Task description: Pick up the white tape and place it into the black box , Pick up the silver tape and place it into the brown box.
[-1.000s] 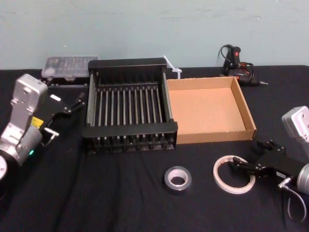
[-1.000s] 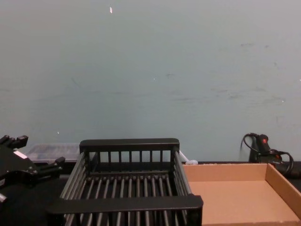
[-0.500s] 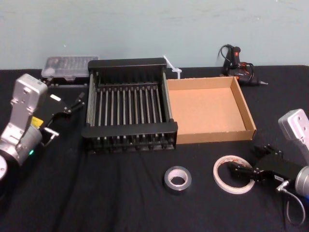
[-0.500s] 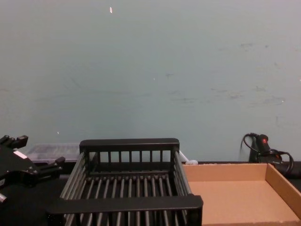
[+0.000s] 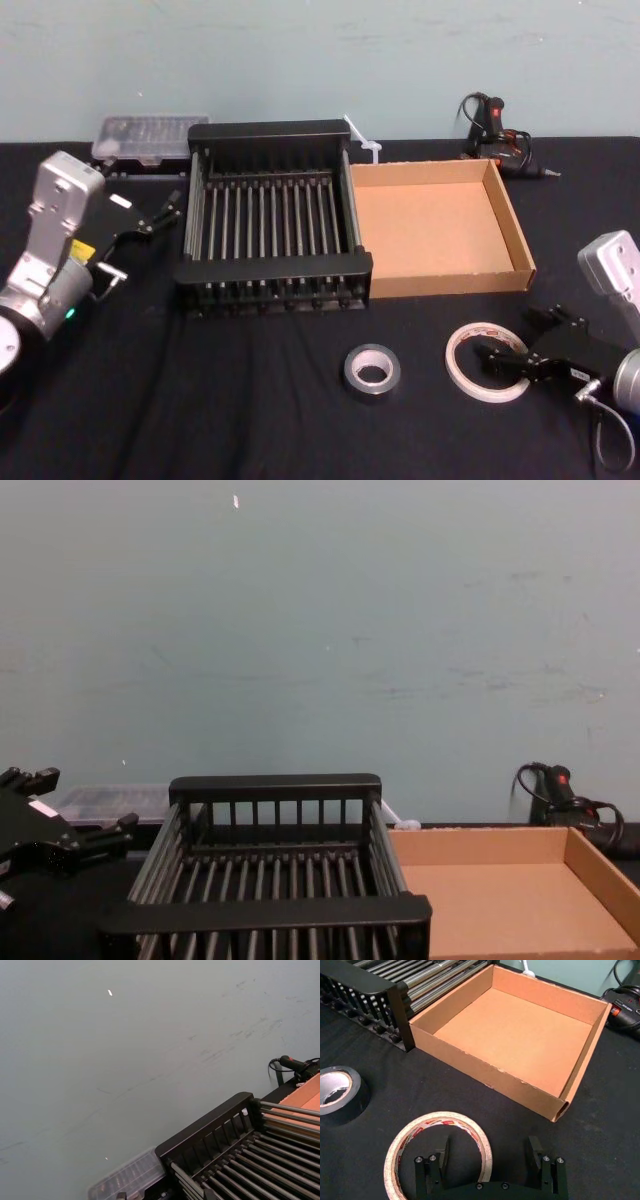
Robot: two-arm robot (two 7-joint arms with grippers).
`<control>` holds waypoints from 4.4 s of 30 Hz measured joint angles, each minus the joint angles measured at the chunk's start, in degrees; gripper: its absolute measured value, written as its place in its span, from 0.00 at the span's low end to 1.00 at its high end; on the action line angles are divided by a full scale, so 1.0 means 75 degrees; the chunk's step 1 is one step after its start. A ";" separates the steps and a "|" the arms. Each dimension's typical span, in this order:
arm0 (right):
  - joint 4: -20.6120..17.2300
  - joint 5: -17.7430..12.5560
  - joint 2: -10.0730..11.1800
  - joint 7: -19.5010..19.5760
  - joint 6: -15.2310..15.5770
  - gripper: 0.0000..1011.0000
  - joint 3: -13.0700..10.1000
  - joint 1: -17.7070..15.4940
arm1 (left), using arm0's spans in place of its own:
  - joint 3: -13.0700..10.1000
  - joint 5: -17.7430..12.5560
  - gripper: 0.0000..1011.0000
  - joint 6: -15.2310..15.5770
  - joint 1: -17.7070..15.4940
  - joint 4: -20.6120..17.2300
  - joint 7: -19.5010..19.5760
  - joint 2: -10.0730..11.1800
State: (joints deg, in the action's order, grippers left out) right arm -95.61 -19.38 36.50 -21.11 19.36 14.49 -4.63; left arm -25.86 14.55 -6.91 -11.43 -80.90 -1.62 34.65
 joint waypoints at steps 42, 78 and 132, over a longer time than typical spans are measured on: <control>0.0077 0.0087 -0.0086 -0.0129 0.0138 0.99 -0.0017 0.0037 | 0.0000 0.0000 0.99 0.0000 0.0000 0.0000 0.0000 0.0000; 0.0067 0.0076 -0.0077 -0.0122 0.0129 0.57 -0.0016 0.0030 | 0.0000 0.0001 0.99 0.0000 0.0000 0.0000 0.0000 0.0000; -0.0257 0.0085 -0.0505 0.0180 0.0436 0.09 -0.0091 0.0924 | 0.0000 0.0000 0.99 0.0000 0.0000 0.0000 0.0000 0.0000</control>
State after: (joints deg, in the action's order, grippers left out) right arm -97.55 -18.75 32.71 -19.76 22.63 13.81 2.30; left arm -25.86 14.55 -6.91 -11.43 -80.90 -1.62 34.65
